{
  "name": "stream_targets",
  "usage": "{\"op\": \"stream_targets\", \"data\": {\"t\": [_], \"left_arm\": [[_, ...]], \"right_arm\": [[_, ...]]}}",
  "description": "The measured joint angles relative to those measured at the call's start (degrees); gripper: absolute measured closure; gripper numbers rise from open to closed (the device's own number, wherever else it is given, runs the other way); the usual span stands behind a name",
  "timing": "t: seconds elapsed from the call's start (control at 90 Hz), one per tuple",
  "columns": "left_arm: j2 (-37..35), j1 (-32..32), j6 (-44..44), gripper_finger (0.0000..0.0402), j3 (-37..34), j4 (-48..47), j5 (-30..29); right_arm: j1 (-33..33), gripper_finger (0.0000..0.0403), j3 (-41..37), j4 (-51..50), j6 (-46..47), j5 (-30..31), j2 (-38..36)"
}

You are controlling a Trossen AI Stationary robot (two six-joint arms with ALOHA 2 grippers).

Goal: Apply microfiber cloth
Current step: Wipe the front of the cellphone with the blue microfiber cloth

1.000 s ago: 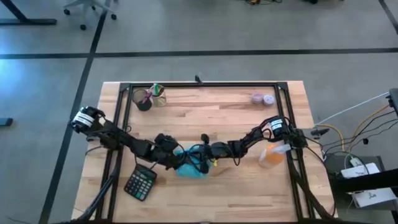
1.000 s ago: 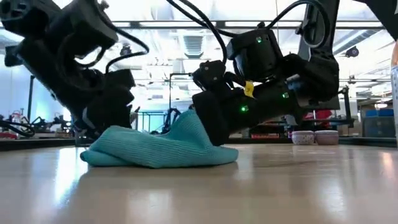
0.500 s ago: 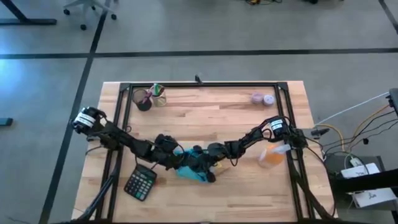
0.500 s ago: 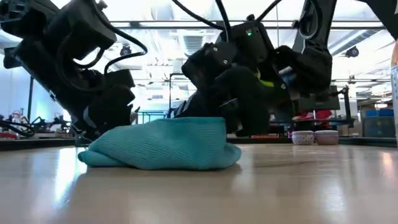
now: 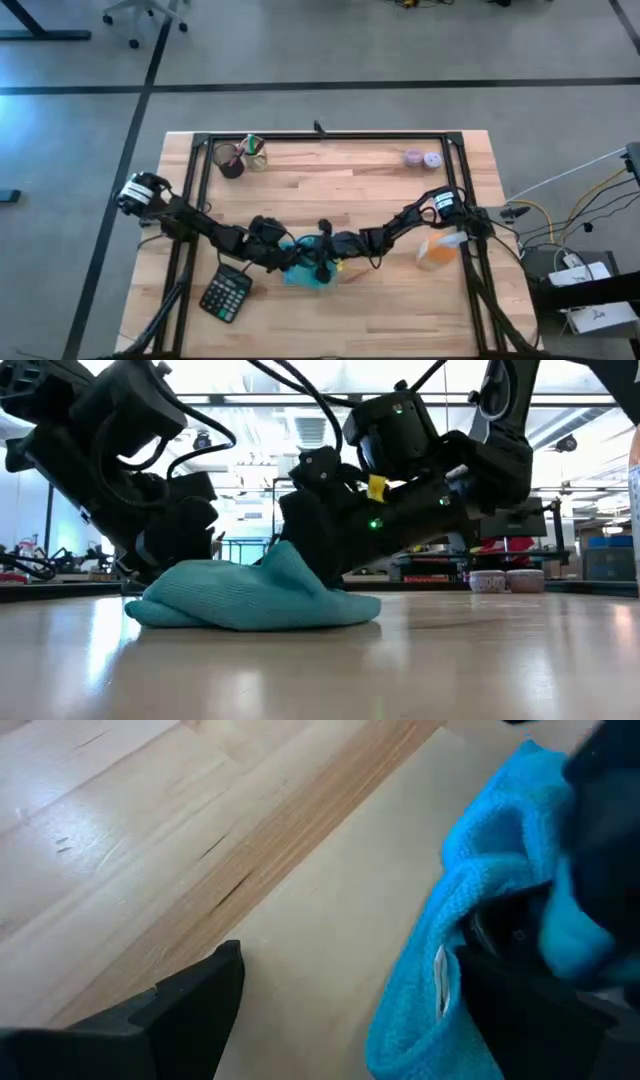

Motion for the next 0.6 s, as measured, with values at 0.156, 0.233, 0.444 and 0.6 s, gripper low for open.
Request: {"op": "stream_targets", "data": {"t": [0.156,0.233,0.444,0.6], "left_arm": [[0.0,0.0,0.11,0.0053,-0.02,0.02,-0.24],[0.0,0.0,-0.19,0.0053,-0.02,0.2,-0.4],[0.04,0.0,-1.44,0.0053,0.0,0.3,-0.99],[0.07,0.02,-1.44,0.0053,0.0,0.24,-1.42]], "right_arm": [[-0.5,0.0403,0.09,0.49,-5.9,-9.79,0.0],[-0.49,0.0403,0.58,0.45,-9.58,-17.89,0.08],[0.07,0.0403,0.74,-0.16,-11.47,-33.87,0.13],[0.44,0.0403,0.74,-1.34,-10.24,-31.27,0.0]]}}
